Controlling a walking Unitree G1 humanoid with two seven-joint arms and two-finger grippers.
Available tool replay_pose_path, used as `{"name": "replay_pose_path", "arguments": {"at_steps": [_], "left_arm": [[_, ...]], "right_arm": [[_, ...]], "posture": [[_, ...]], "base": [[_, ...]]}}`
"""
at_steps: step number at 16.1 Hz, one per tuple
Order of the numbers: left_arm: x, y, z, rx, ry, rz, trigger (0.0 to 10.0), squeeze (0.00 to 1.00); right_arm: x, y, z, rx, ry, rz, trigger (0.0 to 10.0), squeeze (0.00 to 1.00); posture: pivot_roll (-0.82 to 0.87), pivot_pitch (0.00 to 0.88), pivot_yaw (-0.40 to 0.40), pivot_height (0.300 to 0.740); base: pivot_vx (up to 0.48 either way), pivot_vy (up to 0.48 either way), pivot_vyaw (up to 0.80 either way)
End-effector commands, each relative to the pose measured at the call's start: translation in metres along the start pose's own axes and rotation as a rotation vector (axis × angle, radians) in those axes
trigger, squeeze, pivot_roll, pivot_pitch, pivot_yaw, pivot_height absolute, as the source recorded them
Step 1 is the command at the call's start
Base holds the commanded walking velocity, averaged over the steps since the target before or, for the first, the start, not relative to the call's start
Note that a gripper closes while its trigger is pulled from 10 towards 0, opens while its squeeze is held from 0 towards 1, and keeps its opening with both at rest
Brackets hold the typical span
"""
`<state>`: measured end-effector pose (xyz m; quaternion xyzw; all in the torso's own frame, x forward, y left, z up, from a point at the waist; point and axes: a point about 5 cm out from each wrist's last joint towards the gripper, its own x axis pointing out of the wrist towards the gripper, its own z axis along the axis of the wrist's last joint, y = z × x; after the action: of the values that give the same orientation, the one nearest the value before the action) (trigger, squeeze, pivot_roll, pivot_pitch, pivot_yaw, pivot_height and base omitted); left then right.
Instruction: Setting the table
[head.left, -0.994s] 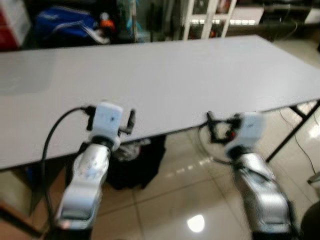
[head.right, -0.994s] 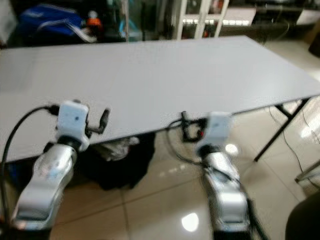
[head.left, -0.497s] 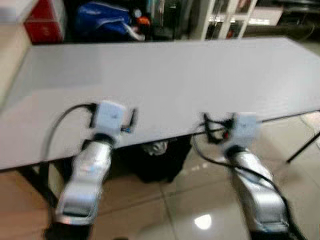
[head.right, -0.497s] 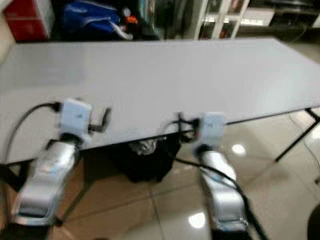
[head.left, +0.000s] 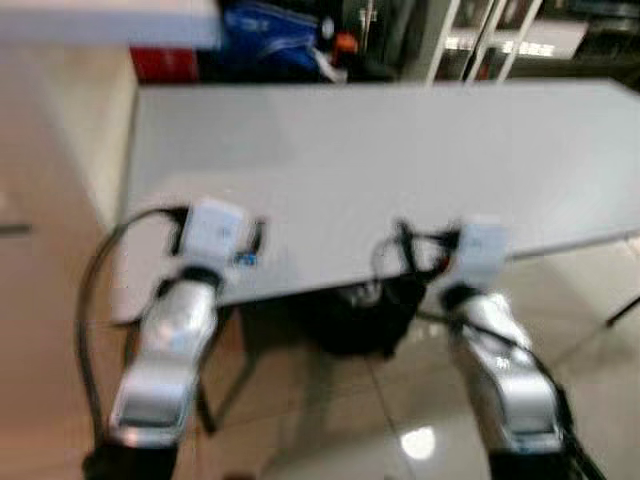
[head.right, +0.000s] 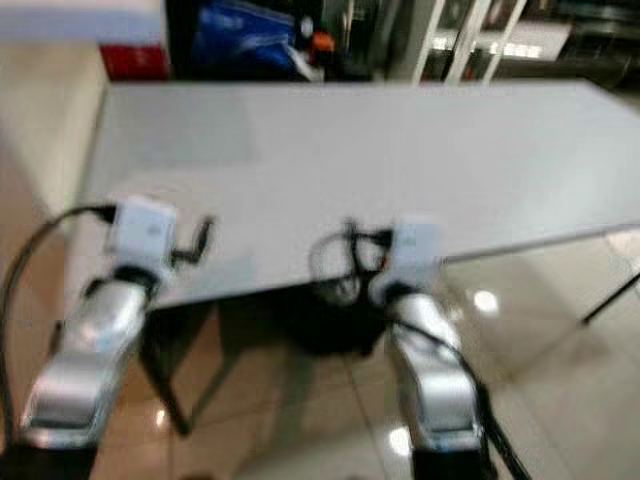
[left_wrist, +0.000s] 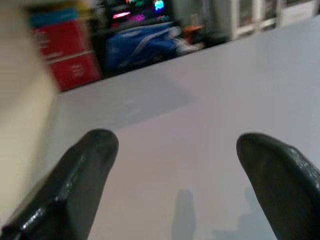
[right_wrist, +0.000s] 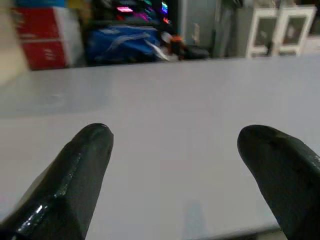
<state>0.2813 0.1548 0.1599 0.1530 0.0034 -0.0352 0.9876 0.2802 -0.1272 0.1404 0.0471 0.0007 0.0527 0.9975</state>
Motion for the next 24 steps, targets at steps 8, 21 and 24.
{"name": "replay_pose_path", "arguments": {"at_steps": [8, 21, 24], "left_arm": [[0.002, -0.009, 0.007, 0.015, -0.017, -0.026, 10.0, 0.0], [-0.002, -0.012, 0.014, 0.02, -0.07, -0.049, 10.0, 0.0], [-0.002, -0.013, 0.025, -0.028, -0.132, -0.05, 10.0, 0.0]], "right_arm": [[-0.002, -0.003, 0.011, -0.046, -0.033, 0.032, 10.0, 0.0], [-0.003, -0.001, 0.014, -0.044, -0.055, 0.056, 10.0, 0.0], [-0.002, 0.005, 0.029, -0.023, -0.123, 0.086, 10.0, 0.0]], "posture": [[0.08, 0.016, -0.063, 0.74], [0.08, 0.021, -0.062, 0.74], [0.08, 0.021, -0.062, 0.74]], "base": [[0.0, 0.48, 0.0], [0.0, 0.48, 0.0], [0.0, 0.432, 0.0]]}}
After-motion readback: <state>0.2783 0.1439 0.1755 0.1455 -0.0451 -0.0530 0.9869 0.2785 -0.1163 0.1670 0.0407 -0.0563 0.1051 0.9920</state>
